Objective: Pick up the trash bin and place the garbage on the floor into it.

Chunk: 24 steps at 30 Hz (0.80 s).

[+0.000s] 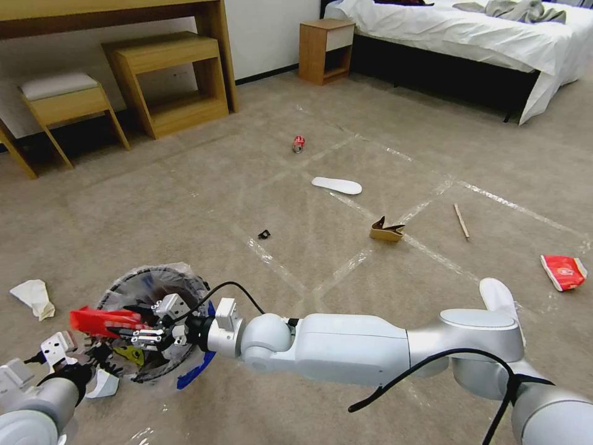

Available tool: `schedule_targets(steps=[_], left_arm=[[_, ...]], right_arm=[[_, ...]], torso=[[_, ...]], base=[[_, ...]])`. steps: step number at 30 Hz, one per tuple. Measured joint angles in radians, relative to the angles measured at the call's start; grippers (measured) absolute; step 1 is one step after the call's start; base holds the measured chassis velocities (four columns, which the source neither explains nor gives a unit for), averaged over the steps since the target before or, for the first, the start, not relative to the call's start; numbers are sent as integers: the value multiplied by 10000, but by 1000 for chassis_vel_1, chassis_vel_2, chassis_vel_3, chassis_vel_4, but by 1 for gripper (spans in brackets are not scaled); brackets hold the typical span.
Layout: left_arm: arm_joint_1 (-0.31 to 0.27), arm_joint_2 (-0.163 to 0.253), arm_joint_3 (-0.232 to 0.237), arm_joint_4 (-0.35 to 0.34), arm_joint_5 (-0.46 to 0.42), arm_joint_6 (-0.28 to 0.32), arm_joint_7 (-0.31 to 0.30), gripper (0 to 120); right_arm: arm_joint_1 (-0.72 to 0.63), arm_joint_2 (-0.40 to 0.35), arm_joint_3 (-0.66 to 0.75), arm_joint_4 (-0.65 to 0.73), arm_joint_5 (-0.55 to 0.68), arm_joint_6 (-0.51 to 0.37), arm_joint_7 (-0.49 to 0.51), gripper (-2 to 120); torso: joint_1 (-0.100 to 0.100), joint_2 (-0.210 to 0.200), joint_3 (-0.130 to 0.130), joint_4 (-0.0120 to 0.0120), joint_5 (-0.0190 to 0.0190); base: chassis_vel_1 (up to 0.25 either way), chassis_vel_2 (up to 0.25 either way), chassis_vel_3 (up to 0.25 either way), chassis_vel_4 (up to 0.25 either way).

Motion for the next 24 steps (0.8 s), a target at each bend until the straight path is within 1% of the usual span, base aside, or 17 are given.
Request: schedule_targets(steps=[1,2,5,6,7,8,9,12,19,21,24], left_arm=[[2,-1,-1,6,2,-2,0,0],[2,-1,-1,6,2,-2,0,0],[0,-4,4,28,9,-9,4,0],[0,-4,4,28,9,-9,4,0],[-1,-5,8,35,12,-12,5,0],[-3,-8,16,58,17,-14,11,0],[-6,-10,21,85,31,-22,17,0],[-11,-12,33,125,52,-31,26,0],[-51,-16,58,185,71,-33,35,0],[-78,8,54,233,87,-35,44,0],[-84,28,42,240,90,-40,46,0]], right_arm=[[6,2,0,-5,-4,0,-4,68],[6,2,0,-5,-4,0,-4,68],[23,16,0,-44,-26,0,-6,82],[23,16,0,-44,-26,0,-6,82],[27,17,1,-52,-32,0,-7,85],[30,19,6,-60,-36,0,-8,93],[35,20,17,-71,-38,4,-7,97],[54,9,32,-71,-43,19,-9,99],[113,-34,314,25,-30,66,-9,99],[212,-137,918,320,67,78,-4,99],[296,-215,1338,459,168,79,-5,100]], torso=[[0,0,0,0,0],[0,0,0,0,0],[0,0,0,0,0],[0,0,0,0,0],[0,0,0,0,0],[0,0,0,0,0],[0,0,0,0,0],[0,0,0,0,0],[0,0,0,0,-1],[0,0,0,0,0],[0,0,0,0,0]], base=[[0,0,0,0],[0,0,0,0],[0,0,0,0],[0,0,0,0],[0,0,0,0],[0,0,0,0],[0,0,0,0],[0,0,0,0],[0,0,0,0],[0,0,0,0],[0,0,0,0]])
